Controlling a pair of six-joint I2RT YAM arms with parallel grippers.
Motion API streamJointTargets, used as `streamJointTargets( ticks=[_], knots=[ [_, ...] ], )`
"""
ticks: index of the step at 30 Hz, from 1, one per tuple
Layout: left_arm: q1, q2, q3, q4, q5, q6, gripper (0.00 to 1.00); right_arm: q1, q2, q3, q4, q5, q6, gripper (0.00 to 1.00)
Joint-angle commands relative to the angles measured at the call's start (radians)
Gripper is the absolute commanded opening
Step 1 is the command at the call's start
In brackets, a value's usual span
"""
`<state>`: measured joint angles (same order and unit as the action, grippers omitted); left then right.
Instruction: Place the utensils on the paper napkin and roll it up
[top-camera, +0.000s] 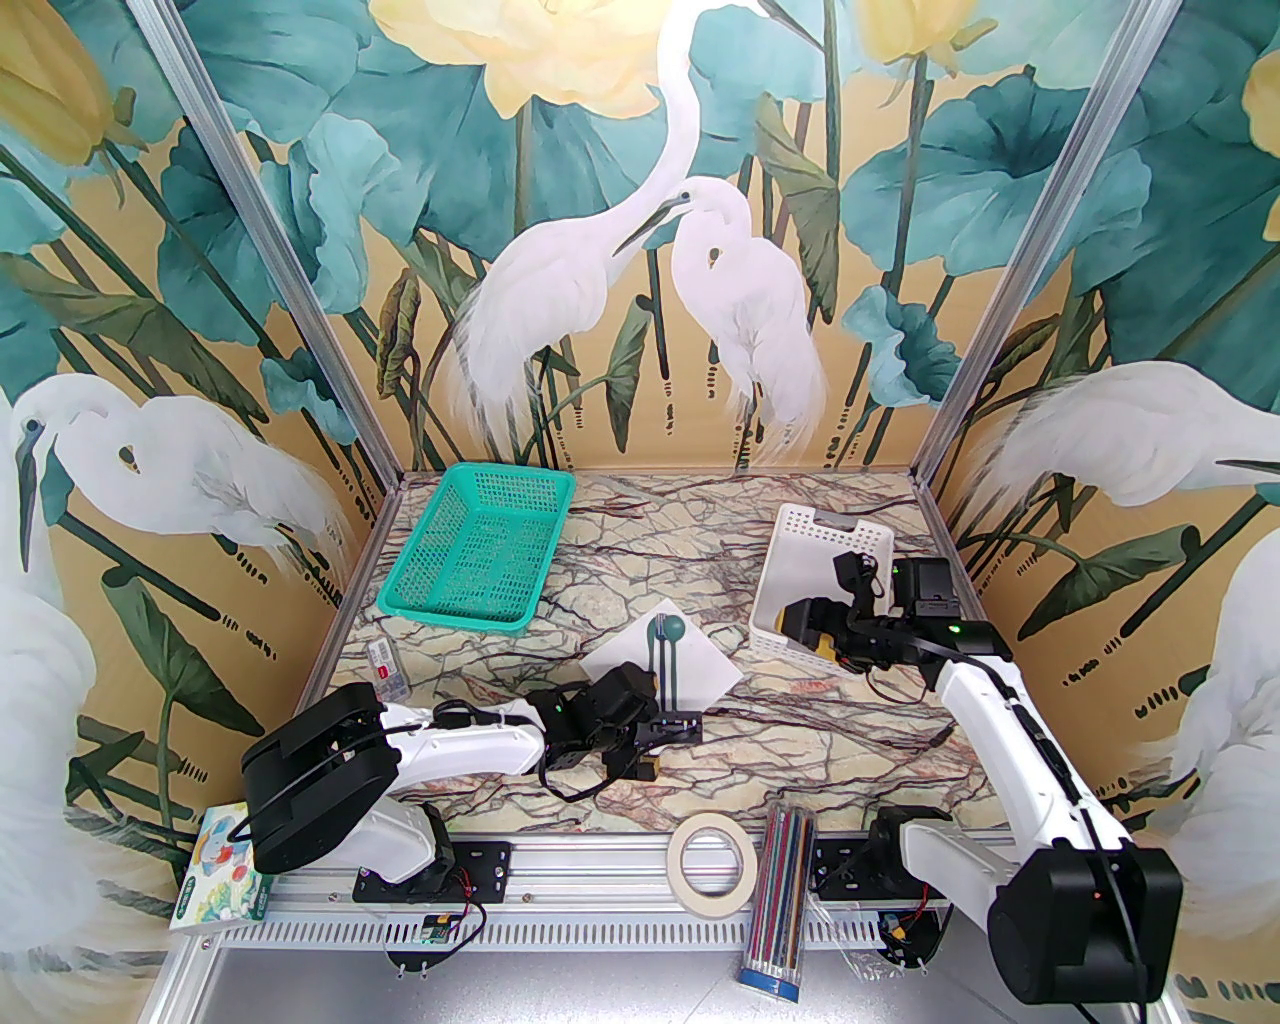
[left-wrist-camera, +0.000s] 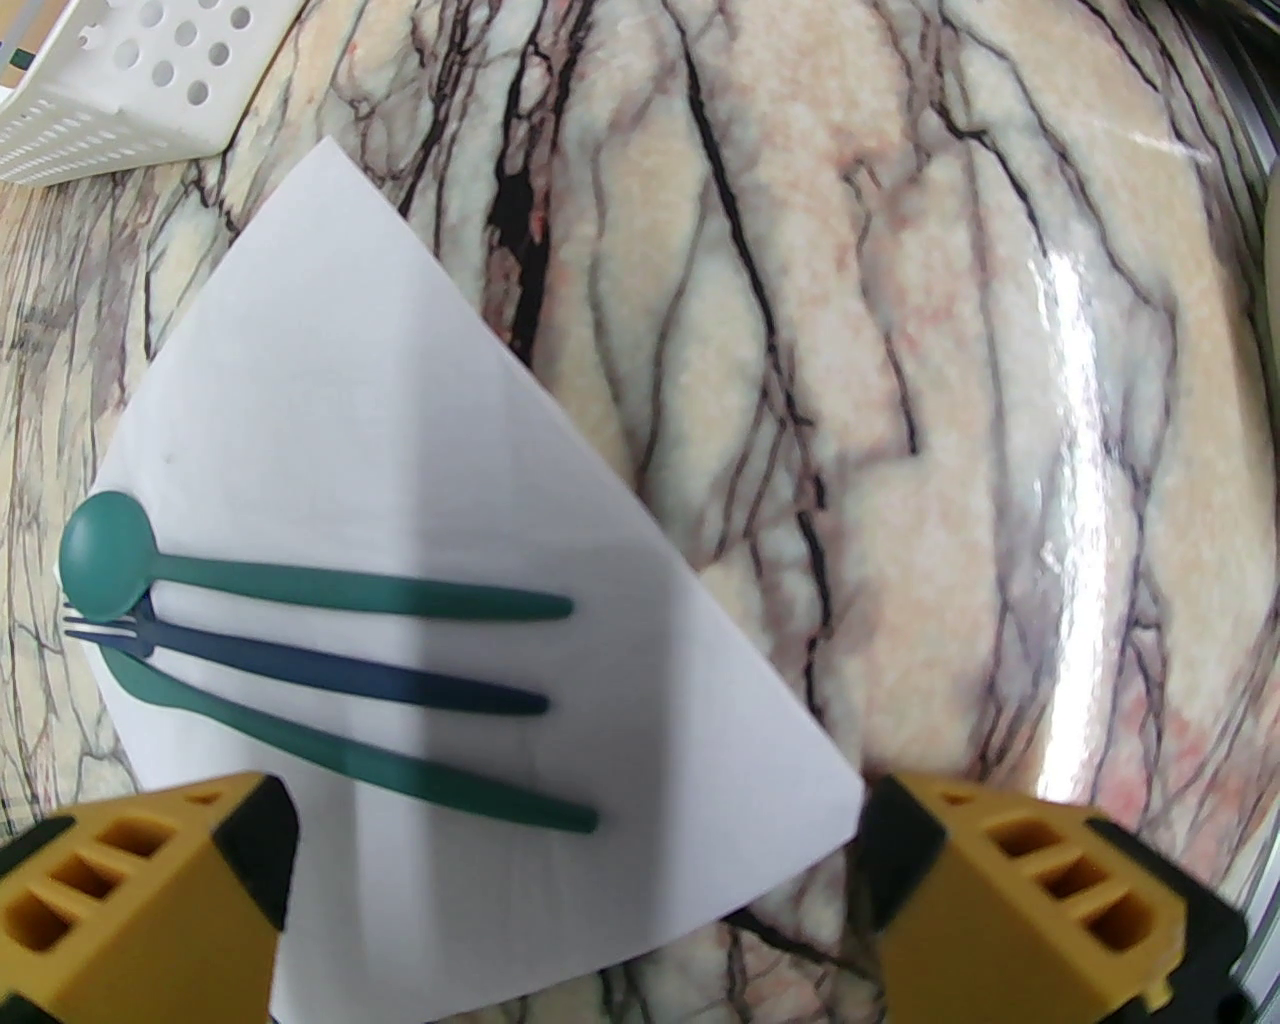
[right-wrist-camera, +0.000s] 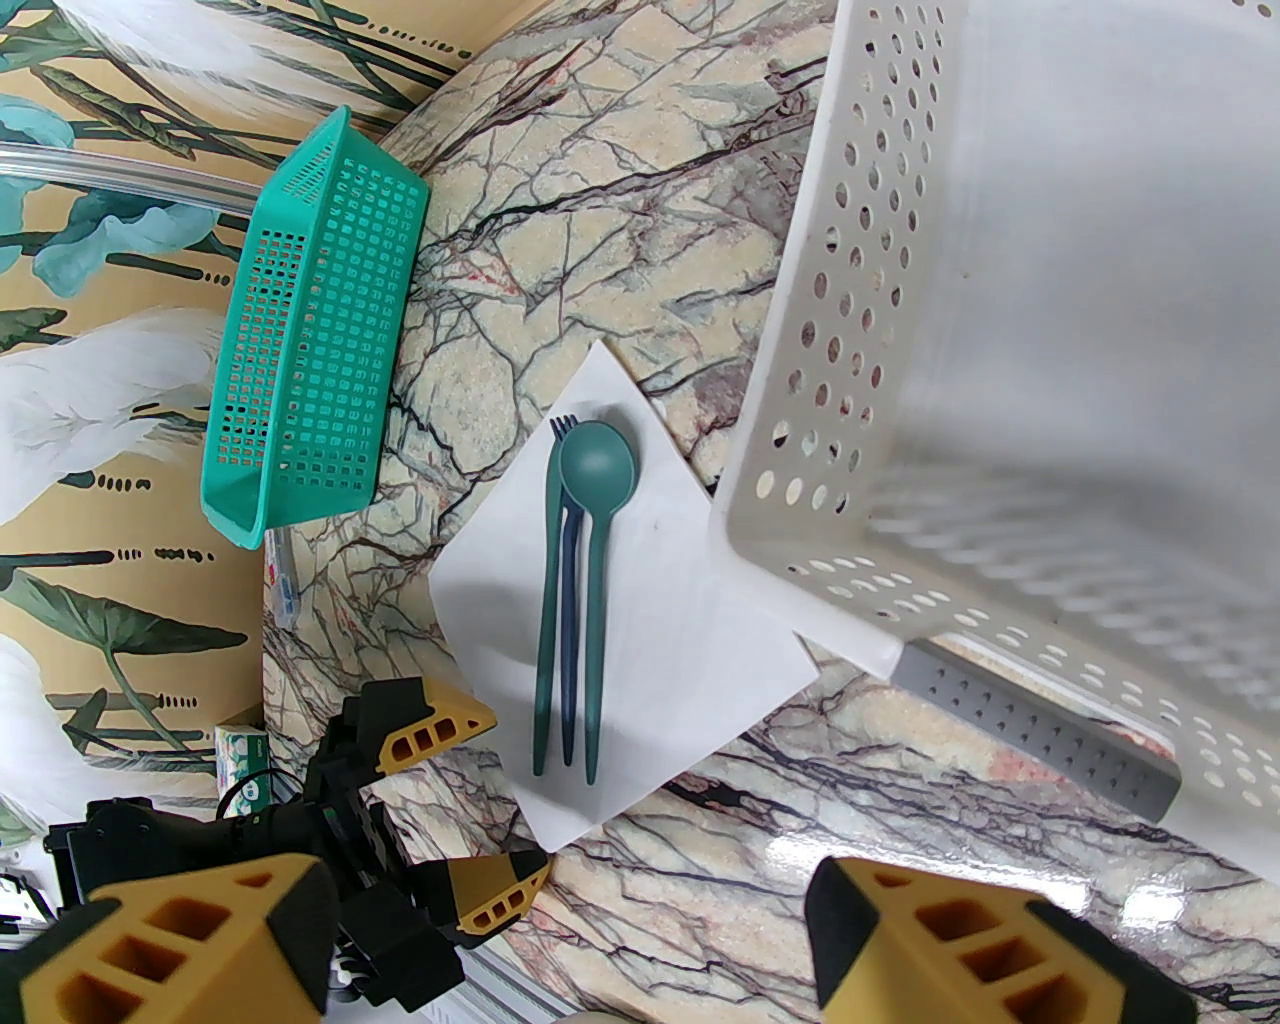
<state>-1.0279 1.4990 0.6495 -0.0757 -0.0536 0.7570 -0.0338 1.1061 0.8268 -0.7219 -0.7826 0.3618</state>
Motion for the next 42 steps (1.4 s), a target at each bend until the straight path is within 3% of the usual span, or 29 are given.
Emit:
streamJointTargets(
  ticks=[1, 30, 41, 42],
  knots=[
    [-0.008, -0.021, 0.015, -0.061, 0.008, 0.004, 0.99, 0.005, 0.012, -0.012, 0.013, 0.000, -0.017, 0.85],
    [-0.004, 0.042, 0.015, 0.066, -0.074, 0.005, 0.99, 0.005, 0.010, -0.009, -0.010, -0.001, -0.024, 0.84],
    [0.044, 0.028, 0.023, 0.102, -0.082, 0.023, 0.99, 0.051, 0.009, -0.021, -0.013, 0.004, -0.008, 0.83],
    [0.049, 0.024, 0.023, 0.105, -0.077, 0.024, 1.00, 0.055, 0.010, -0.025, -0.009, 0.003, -0.003, 0.79]
  ],
)
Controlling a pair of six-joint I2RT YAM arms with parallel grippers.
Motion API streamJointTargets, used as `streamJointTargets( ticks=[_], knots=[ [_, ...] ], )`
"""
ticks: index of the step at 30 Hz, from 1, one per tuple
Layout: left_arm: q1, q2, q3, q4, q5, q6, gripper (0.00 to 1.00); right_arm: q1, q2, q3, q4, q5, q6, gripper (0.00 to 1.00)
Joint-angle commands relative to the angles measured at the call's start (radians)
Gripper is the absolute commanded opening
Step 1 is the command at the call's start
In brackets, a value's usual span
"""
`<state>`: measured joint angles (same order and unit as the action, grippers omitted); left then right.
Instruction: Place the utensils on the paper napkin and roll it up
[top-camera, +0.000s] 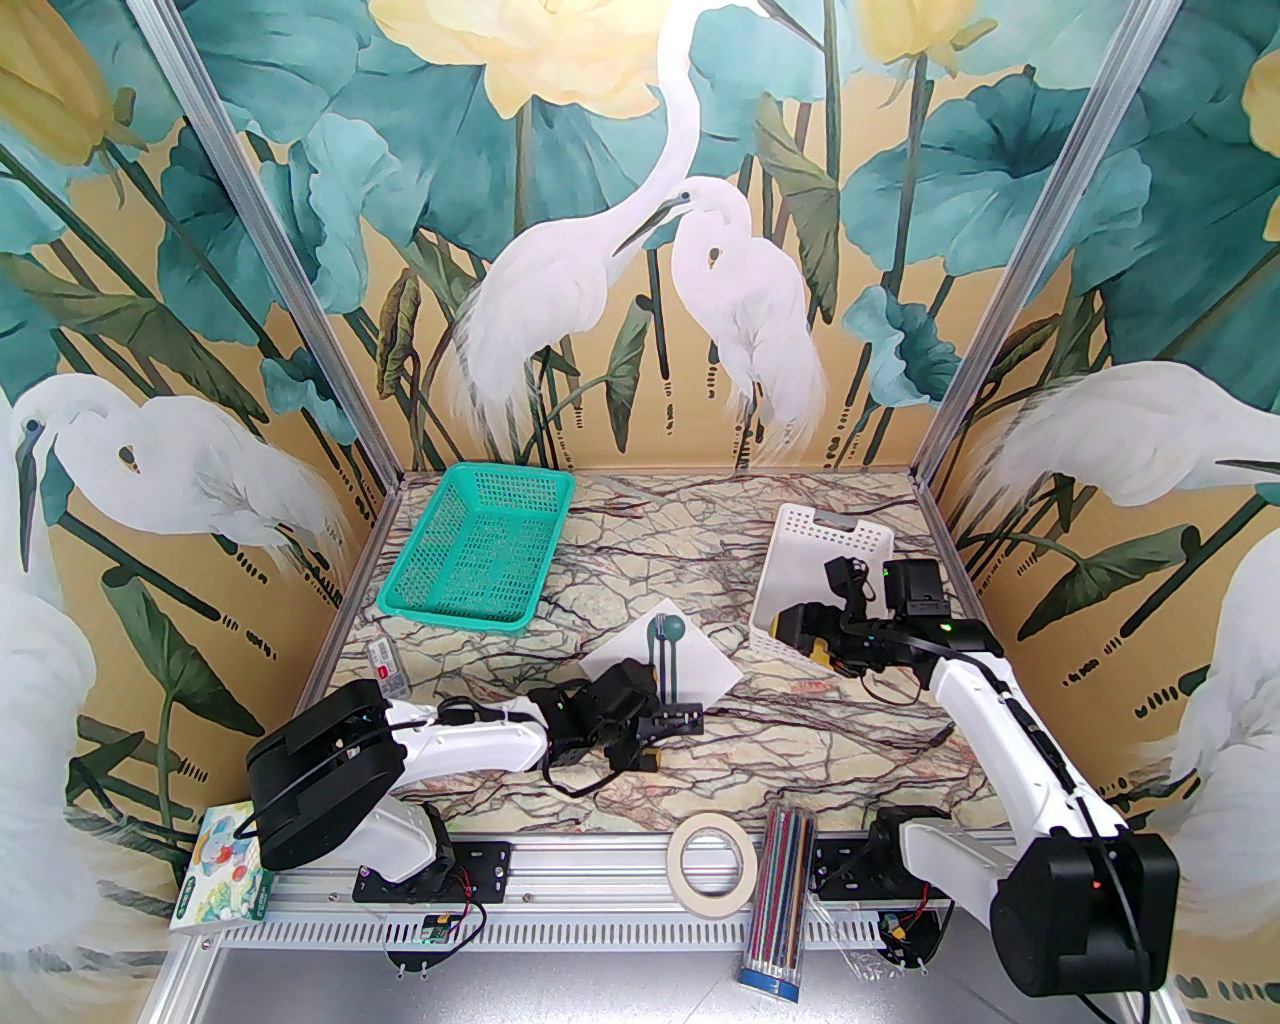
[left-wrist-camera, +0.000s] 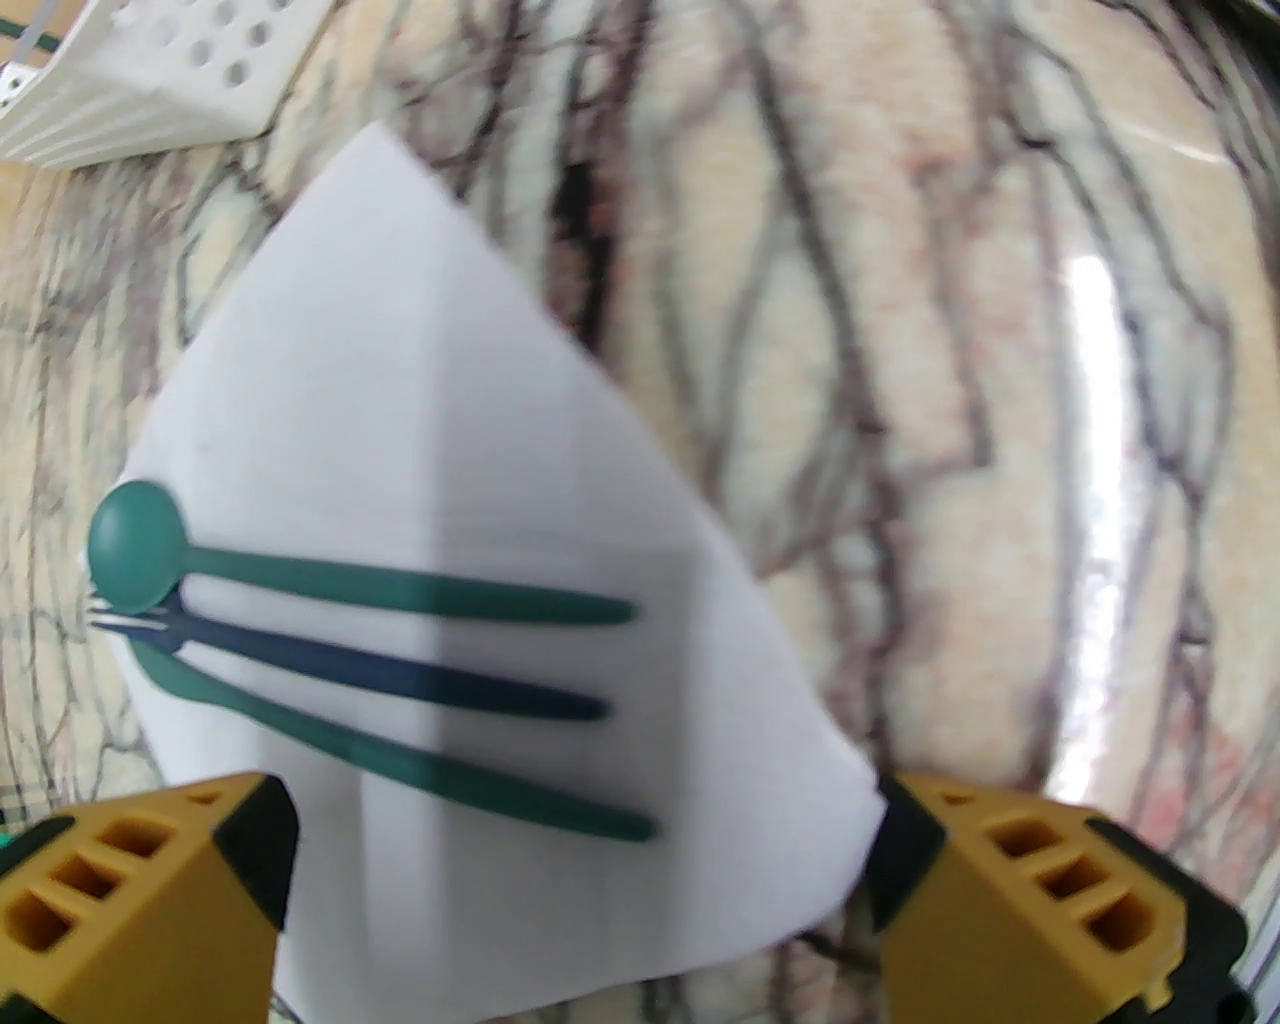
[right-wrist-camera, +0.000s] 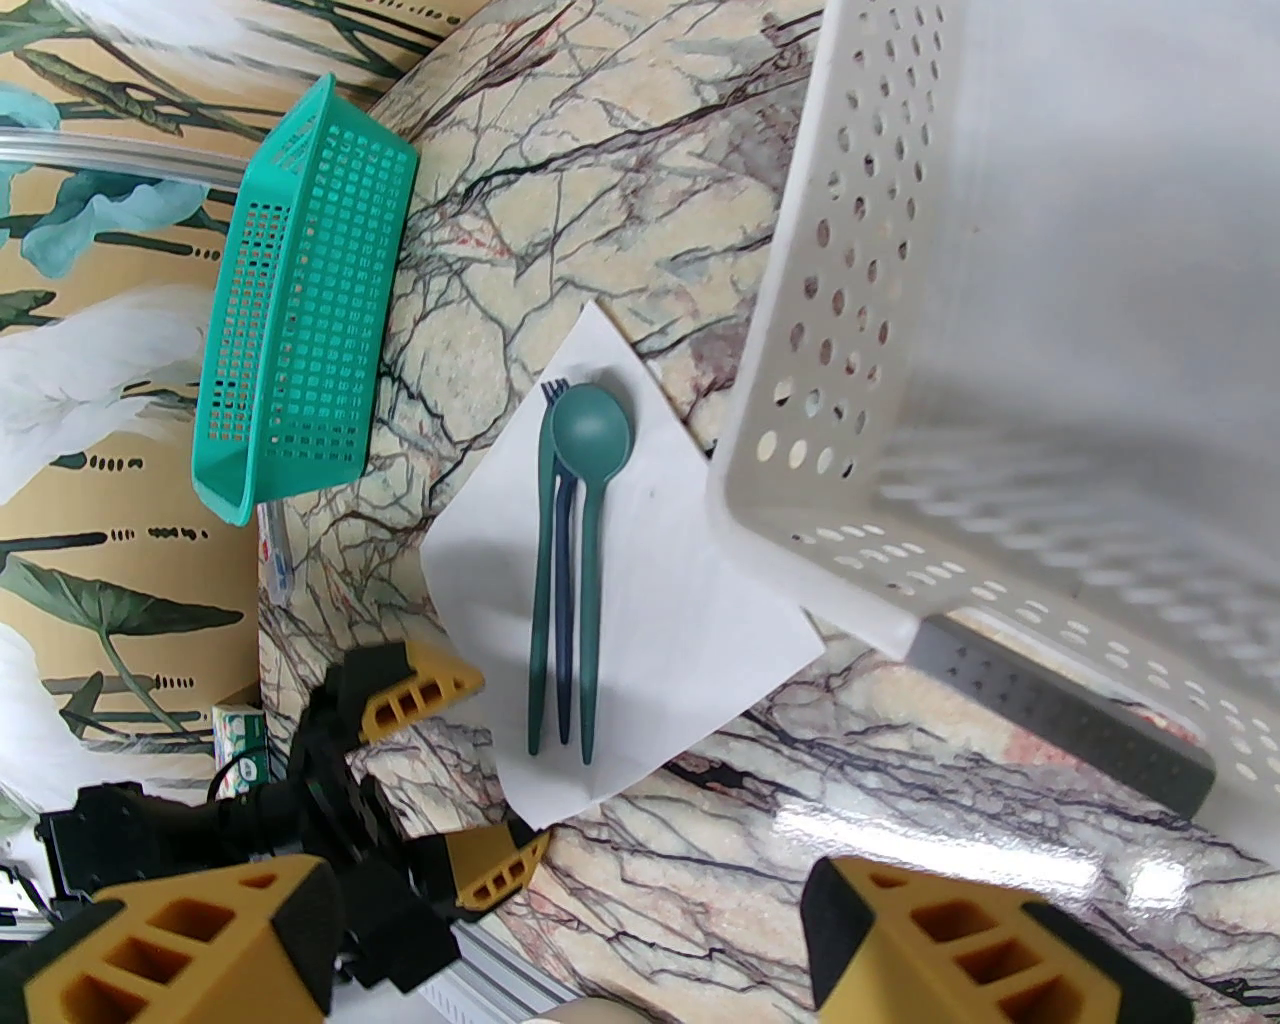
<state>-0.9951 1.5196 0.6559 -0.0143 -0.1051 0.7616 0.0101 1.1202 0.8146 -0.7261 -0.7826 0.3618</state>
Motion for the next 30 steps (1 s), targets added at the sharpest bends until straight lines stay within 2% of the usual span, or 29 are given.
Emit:
streamJointTargets(
  ticks=[1, 5, 12, 24, 30],
  knots=[
    [0.019, 0.001, 0.018, 0.045, -0.023, 0.021, 0.99, 0.015, -0.004, -0.017, 0.000, 0.004, 0.001, 0.78],
    [0.034, -0.008, 0.018, 0.054, -0.009, 0.021, 0.99, 0.038, 0.000, -0.034, 0.002, 0.000, 0.009, 0.71],
    [0.063, -0.012, 0.012, 0.102, 0.024, 0.006, 0.99, 0.109, 0.015, -0.095, 0.056, -0.011, 0.054, 0.55],
    [0.102, 0.019, 0.027, 0.135, 0.062, 0.002, 0.99, 0.283, 0.119, -0.206, 0.318, 0.008, 0.197, 0.52],
    [0.127, 0.028, 0.037, 0.149, 0.088, 0.001, 0.99, 0.371, 0.231, -0.221, 0.463, -0.014, 0.265, 0.44]
  ],
)
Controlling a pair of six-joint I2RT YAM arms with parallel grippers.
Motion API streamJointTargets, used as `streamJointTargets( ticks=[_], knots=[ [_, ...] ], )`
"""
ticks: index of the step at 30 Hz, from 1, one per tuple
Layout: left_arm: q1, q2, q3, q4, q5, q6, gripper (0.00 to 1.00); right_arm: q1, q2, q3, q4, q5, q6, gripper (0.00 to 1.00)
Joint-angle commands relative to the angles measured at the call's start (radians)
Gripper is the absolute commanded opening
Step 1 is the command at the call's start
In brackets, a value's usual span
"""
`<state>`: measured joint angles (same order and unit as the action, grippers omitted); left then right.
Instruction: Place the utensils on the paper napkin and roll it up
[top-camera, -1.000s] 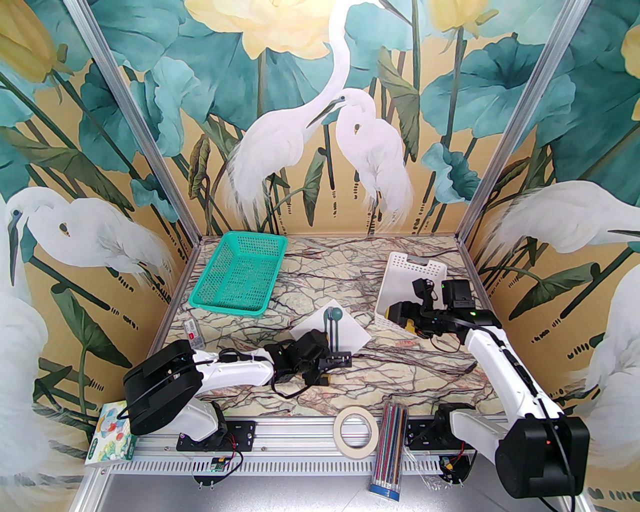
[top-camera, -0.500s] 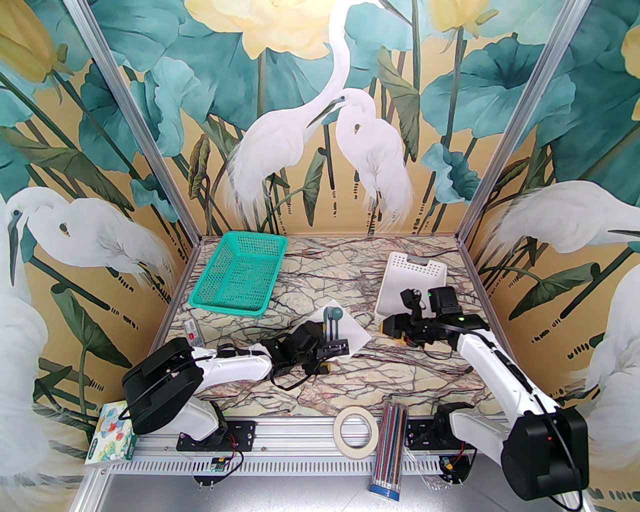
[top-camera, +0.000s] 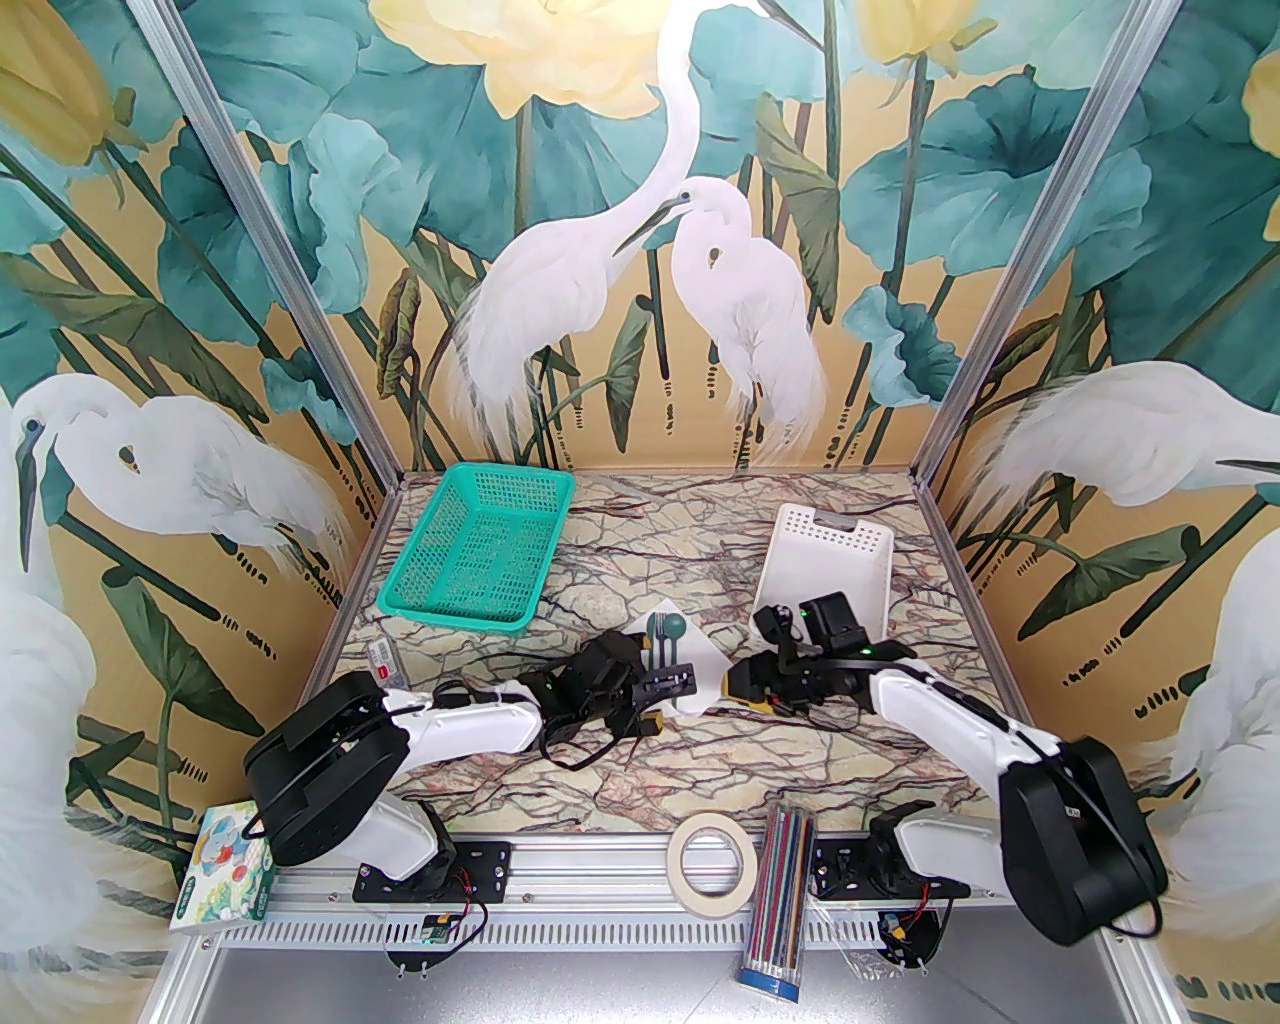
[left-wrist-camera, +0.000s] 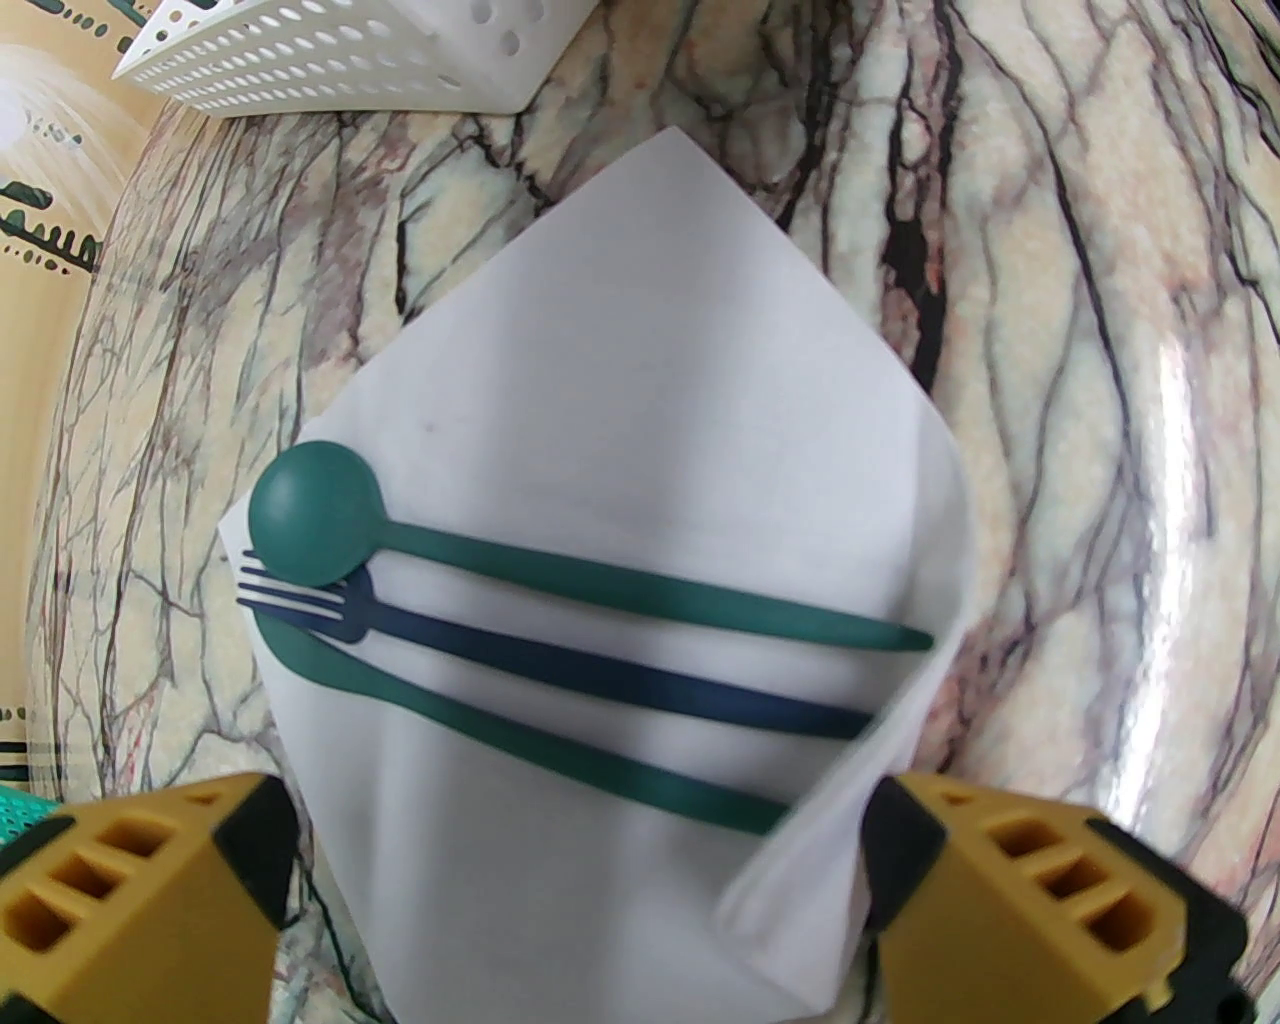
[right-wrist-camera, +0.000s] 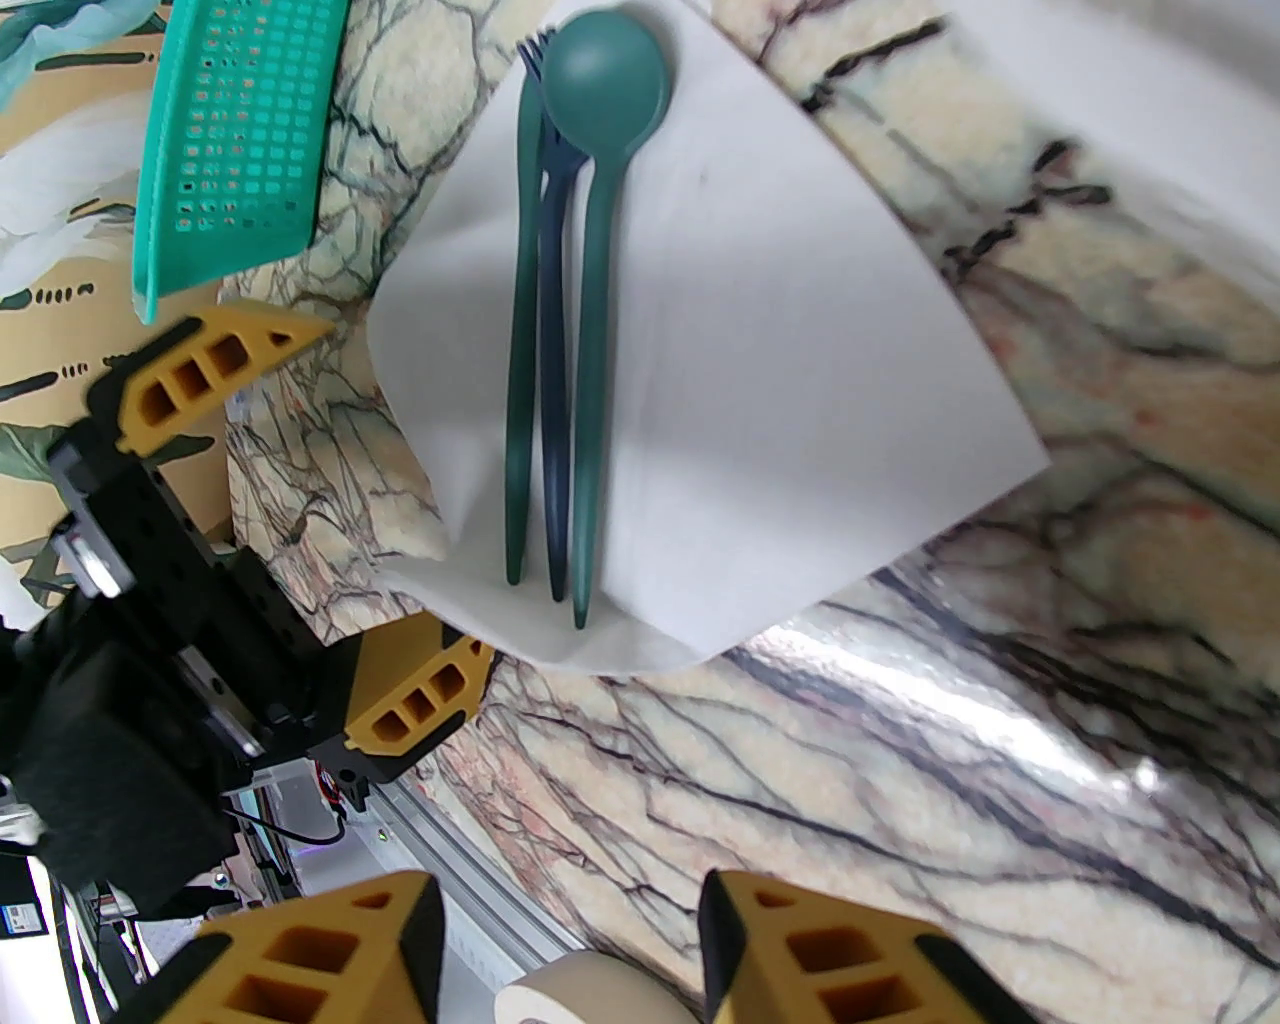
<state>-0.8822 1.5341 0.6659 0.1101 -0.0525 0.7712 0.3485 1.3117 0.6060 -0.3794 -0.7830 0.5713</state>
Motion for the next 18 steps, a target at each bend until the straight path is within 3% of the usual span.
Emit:
streamJointTargets(
  ticks=[1, 6, 18],
  knots=[
    [0.016, 0.016, 0.030, 0.025, 0.035, -0.007, 0.99, 0.046, 0.058, -0.013, 0.140, -0.016, 0.068, 0.42],
    [0.030, 0.035, 0.036, 0.033, 0.039, -0.004, 0.99, 0.104, 0.141, -0.005, 0.222, -0.011, 0.114, 0.30],
    [0.039, 0.055, 0.032, 0.058, 0.041, -0.016, 0.99, 0.183, 0.254, 0.021, 0.317, -0.022, 0.175, 0.20]
  ],
)
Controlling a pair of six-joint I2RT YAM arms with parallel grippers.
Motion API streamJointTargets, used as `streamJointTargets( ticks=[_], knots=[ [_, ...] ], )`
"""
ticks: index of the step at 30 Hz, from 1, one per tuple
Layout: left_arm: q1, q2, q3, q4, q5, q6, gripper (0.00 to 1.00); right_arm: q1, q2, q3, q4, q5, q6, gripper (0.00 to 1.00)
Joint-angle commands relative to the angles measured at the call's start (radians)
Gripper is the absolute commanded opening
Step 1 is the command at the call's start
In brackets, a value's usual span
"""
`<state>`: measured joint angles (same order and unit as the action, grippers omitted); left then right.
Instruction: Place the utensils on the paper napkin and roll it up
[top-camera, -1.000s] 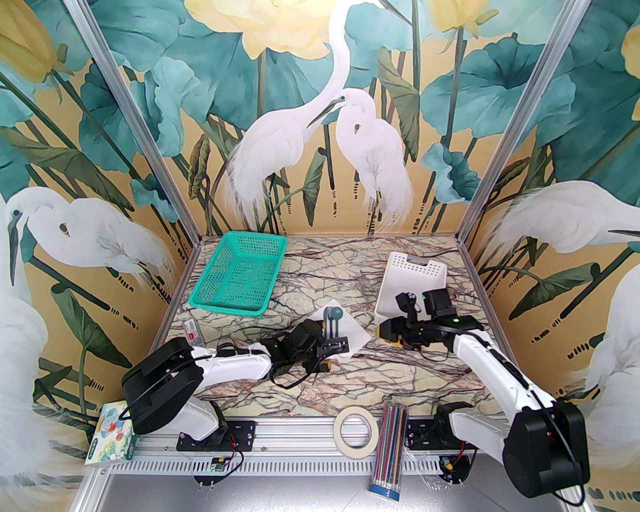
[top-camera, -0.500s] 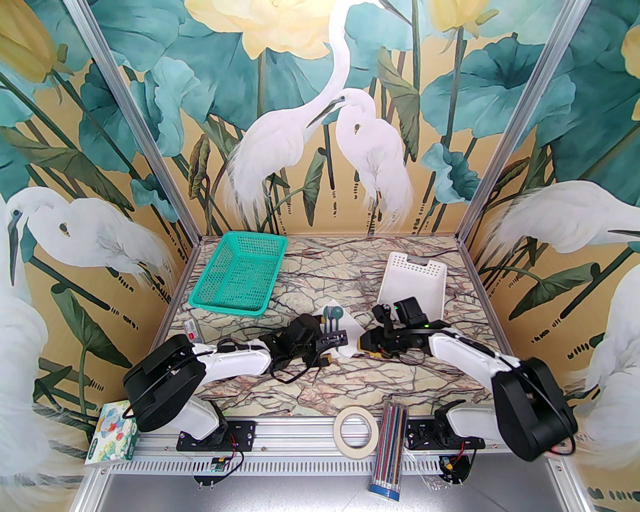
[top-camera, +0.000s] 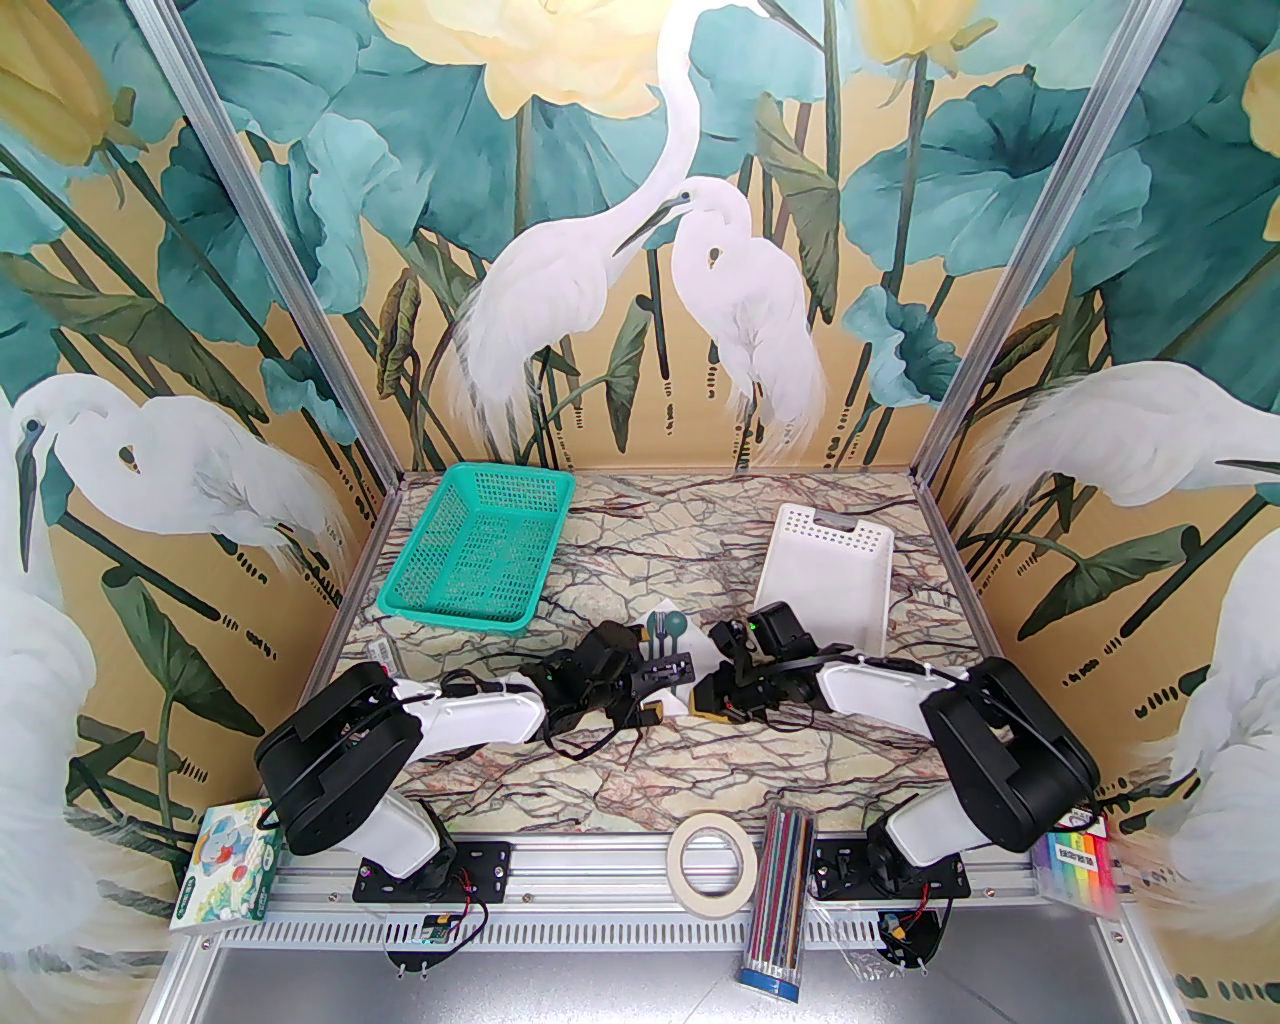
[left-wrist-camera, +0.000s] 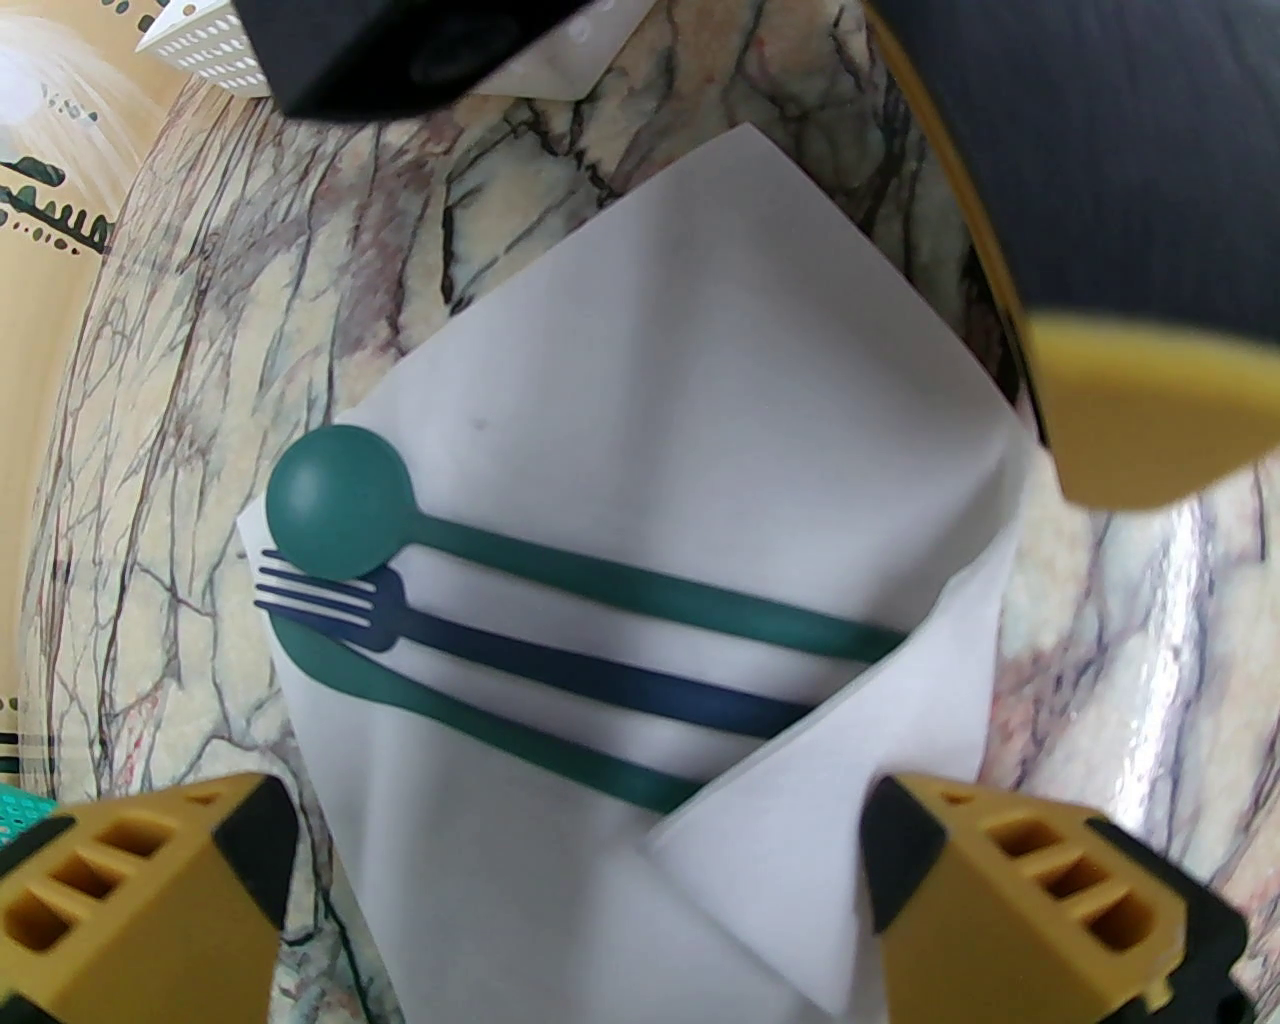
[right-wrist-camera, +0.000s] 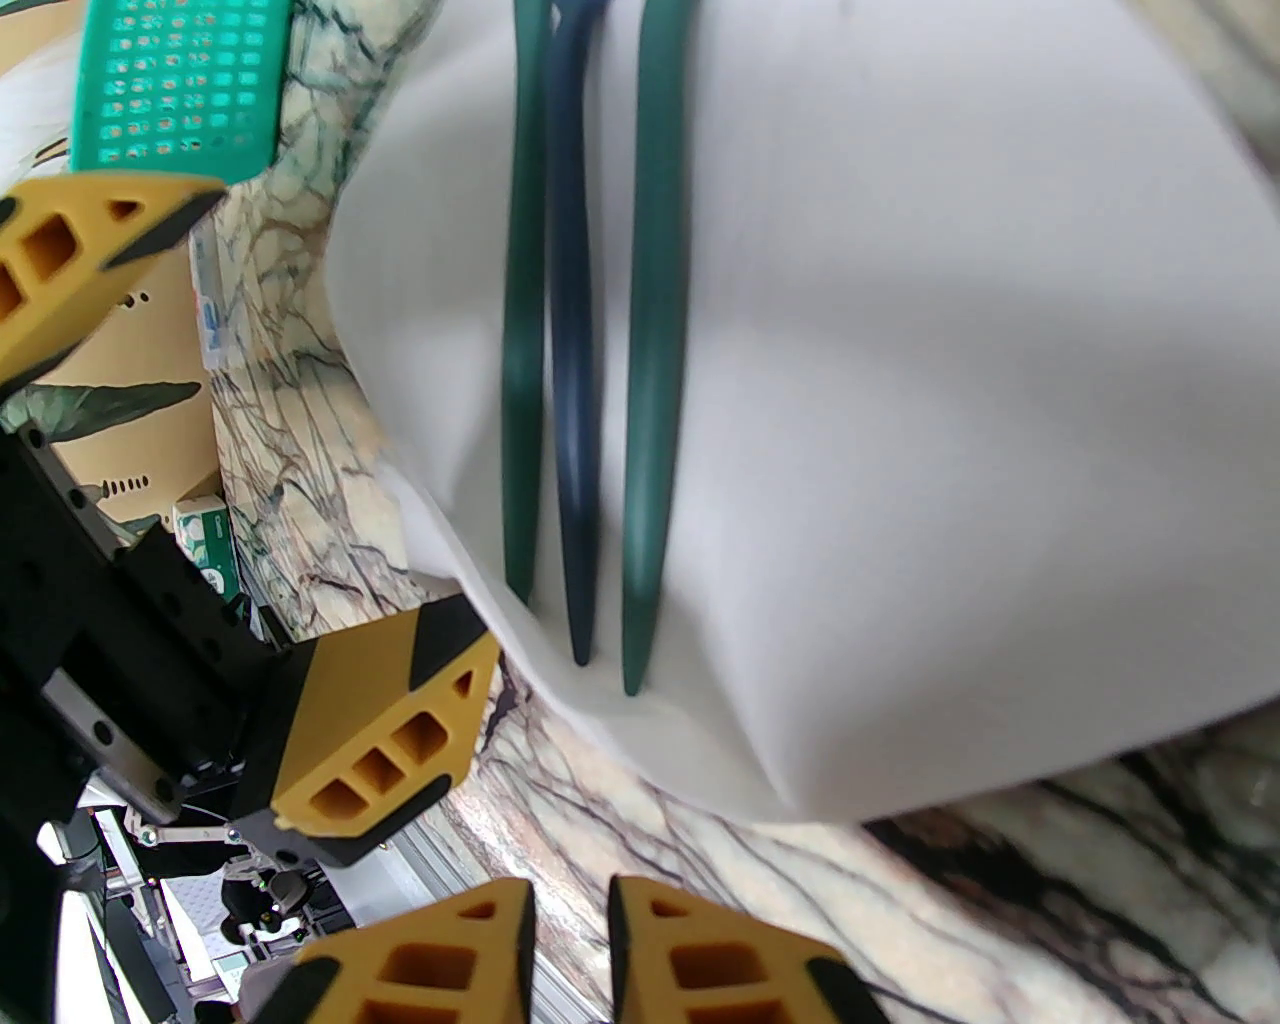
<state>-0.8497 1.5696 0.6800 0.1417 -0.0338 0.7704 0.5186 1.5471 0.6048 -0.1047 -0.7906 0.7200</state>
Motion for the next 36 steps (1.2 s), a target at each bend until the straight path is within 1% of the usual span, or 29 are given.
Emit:
streamJointTargets(
  ticks=[1, 10, 26, 32, 36],
  knots=[
    [0.007, 0.022, 0.018, 0.031, 0.019, -0.016, 0.99, 0.019, 0.023, 0.028, 0.046, -0.012, 0.029, 0.20],
    [0.006, 0.029, 0.018, 0.045, 0.019, -0.022, 0.99, 0.030, 0.070, 0.048, 0.103, 0.017, 0.070, 0.19],
    [0.007, 0.033, 0.020, 0.057, 0.011, -0.033, 0.99, 0.038, 0.150, 0.093, 0.122, 0.069, 0.101, 0.17],
    [0.006, -0.022, 0.001, 0.074, 0.019, -0.073, 0.99, 0.040, 0.162, 0.097, 0.101, 0.098, 0.096, 0.17],
    [0.007, -0.100, -0.022, 0.097, 0.024, -0.154, 1.00, 0.040, 0.169, 0.098, 0.093, 0.111, 0.094, 0.17]
  ],
)
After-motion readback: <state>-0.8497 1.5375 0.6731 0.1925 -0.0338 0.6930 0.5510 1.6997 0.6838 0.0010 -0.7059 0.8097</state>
